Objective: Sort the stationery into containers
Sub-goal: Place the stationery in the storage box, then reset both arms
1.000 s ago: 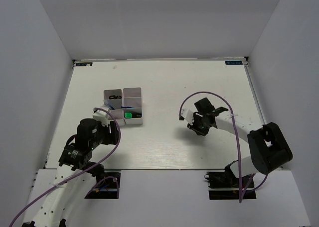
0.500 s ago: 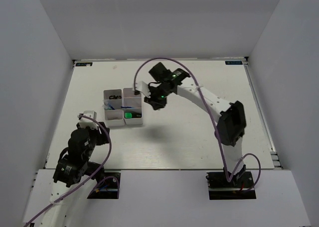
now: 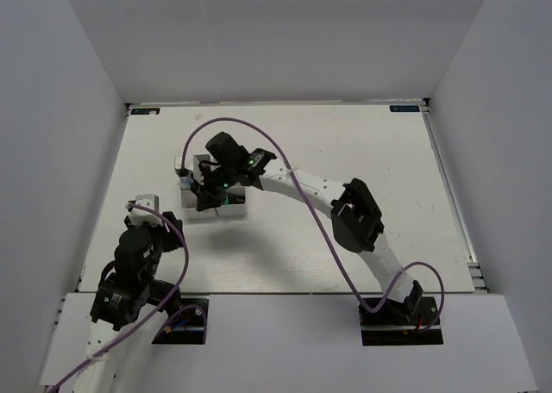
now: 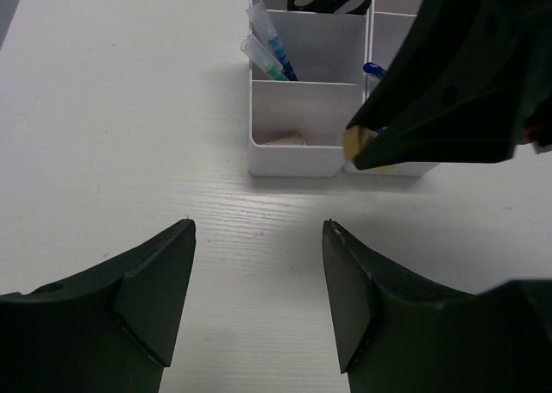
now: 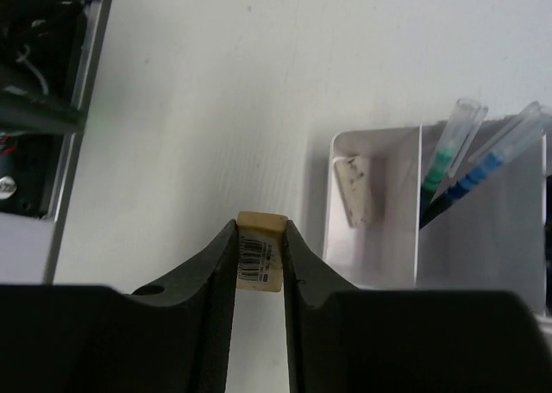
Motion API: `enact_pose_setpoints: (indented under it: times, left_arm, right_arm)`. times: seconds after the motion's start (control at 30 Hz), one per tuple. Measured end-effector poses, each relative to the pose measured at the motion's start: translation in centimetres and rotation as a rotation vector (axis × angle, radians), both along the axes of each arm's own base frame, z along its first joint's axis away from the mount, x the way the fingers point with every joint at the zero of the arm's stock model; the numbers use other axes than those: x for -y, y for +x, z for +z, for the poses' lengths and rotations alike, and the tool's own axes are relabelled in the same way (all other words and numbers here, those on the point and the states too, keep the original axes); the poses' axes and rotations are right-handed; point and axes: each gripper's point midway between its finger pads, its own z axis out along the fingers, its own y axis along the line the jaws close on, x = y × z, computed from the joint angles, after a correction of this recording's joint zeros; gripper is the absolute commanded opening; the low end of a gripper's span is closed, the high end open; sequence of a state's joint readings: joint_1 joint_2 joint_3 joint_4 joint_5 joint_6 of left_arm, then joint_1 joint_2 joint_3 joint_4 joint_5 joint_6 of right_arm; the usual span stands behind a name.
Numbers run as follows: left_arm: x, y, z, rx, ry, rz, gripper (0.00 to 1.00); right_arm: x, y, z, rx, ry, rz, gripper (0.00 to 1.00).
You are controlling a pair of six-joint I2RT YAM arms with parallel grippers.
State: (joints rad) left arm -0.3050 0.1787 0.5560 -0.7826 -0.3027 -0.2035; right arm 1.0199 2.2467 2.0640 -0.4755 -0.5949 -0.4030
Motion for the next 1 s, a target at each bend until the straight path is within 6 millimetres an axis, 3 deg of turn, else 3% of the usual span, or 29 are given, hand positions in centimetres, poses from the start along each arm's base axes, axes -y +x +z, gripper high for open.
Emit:
enact_pose_setpoints:
  times: [0.27,0.5,0.57,0.6,0.67,0.9,1.0]
  left_arm:
    - [0.0,0.0,0.0,0.004,-0.001,0.001,0.7]
    - [0.0,0.0,0.0,0.004,-0.001,0.0,0.7]
    - [0.0,0.0,0.0,0.004,-0.001,0.0,0.7]
    - [0.0,0.0,0.0,0.004,-0.001,0.0,0.7]
    - [0.0,0.0,0.0,0.004,-0.001,0.0,0.7]
    - [0.0,0.0,0.0,0.004,-0.001,0.0,0.7]
    - [0.0,0.0,0.0,0.004,-0.001,0.0,0.67]
  right_arm:
    - [-3.1,2.3,-0.6,0.099,0.085,-0.067,0.0]
    - [-3.5,4.2,-1.8,0.214,0.08,-0.104,0.02]
    - [-3.3,4.4,-2.4,0.23,0.067,-0.112,0.16]
    - [-3.2,4.5,-2.8,0.237,0.061,-0.113,0.34]
    - [-2.7,4.5,-3.7,0.237,0.036,-0.113,0.54]
    - [-2.4,4.4,-4.4,0.235,0.014,-0.114,0.56]
    - [-2.3,4.3,-4.1,0.226,0.017,-0.12,0.44]
